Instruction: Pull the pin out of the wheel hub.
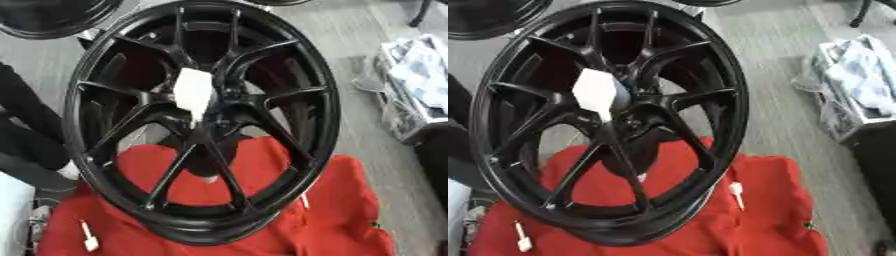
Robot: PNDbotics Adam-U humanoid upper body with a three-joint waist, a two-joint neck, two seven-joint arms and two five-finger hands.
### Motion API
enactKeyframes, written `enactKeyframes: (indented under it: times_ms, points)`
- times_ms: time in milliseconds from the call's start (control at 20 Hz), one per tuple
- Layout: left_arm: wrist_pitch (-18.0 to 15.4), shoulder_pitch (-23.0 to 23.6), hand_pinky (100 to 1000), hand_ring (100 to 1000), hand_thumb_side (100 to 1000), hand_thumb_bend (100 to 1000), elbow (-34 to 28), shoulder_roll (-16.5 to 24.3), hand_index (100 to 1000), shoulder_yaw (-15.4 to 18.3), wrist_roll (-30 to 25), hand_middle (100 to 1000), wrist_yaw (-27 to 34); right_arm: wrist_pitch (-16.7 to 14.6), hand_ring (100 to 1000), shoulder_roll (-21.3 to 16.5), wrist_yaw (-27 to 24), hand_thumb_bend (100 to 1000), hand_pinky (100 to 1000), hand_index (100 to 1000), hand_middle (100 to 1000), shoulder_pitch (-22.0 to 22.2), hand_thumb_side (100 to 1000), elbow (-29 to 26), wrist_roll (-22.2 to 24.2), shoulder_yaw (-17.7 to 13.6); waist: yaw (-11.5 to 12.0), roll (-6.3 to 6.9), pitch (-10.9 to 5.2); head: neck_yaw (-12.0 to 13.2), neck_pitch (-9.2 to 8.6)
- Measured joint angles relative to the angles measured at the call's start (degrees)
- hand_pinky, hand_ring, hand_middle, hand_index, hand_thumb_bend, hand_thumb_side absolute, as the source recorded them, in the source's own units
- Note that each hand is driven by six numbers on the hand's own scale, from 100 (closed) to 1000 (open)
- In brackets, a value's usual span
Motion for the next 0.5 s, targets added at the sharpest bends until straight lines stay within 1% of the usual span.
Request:
enactKeyframes:
  times_ms: [150, 200, 250, 350, 400, 450, 500]
  points:
    - [-0.1, 0.0, 769, 796, 799, 100, 0.0, 0.0, 791, 0.2, 0.2, 728, 0.0, -2.5, 755, 3.0, 6.8, 100, 807, 622, 476, 9.3, 100, 0.0, -2.9, -3.6, -0.3, 0.55, 0.00, 0.5, -0.04]
    - [-0.1, -0.1, 769, 796, 798, 100, 0.0, 0.0, 791, 0.2, 0.2, 728, 0.0, -3.1, 787, 4.2, 9.2, 100, 823, 692, 544, 11.5, 100, 0.0, -3.2, -4.2, -0.3, 0.68, 0.00, 0.6, -0.04]
    - [-0.1, -0.1, 769, 796, 799, 100, 0.0, 0.0, 791, 0.2, 0.2, 729, 0.0, -3.6, 823, 5.5, 11.5, 100, 840, 767, 626, 13.3, 137, 0.0, -3.3, -4.6, -0.3, 0.80, 0.00, 0.7, -0.04]
    - [-0.1, -0.3, 769, 797, 800, 100, 0.0, -0.1, 791, 0.2, 0.2, 731, 0.0, -4.8, 867, 7.9, 15.9, 100, 862, 849, 735, 15.8, 218, 0.0, -2.4, -5.1, -0.4, 1.03, 0.00, 0.8, -0.05]
    - [-0.1, -0.4, 769, 797, 800, 100, 0.0, -0.1, 792, 0.2, 0.2, 732, 0.0, -5.3, 885, 8.9, 17.9, 126, 871, 876, 768, 16.6, 235, 0.0, -1.8, -5.3, -0.4, 1.14, 0.00, 0.9, -0.05]
    - [-0.1, -0.4, 770, 797, 800, 100, 0.0, -0.1, 792, 0.2, 0.2, 732, 0.0, -5.5, 886, 9.9, 19.7, 148, 872, 880, 771, 17.3, 243, 0.0, -1.2, -5.5, -0.4, 1.23, 0.00, 0.9, -0.05]
    - [-0.1, -0.5, 770, 797, 798, 100, 0.0, -0.1, 792, 0.2, 0.2, 733, 0.0, -5.6, 888, 10.8, 21.2, 158, 872, 884, 775, 17.8, 175, 0.0, -0.7, -5.7, -0.4, 1.27, 0.00, 0.9, -0.06]
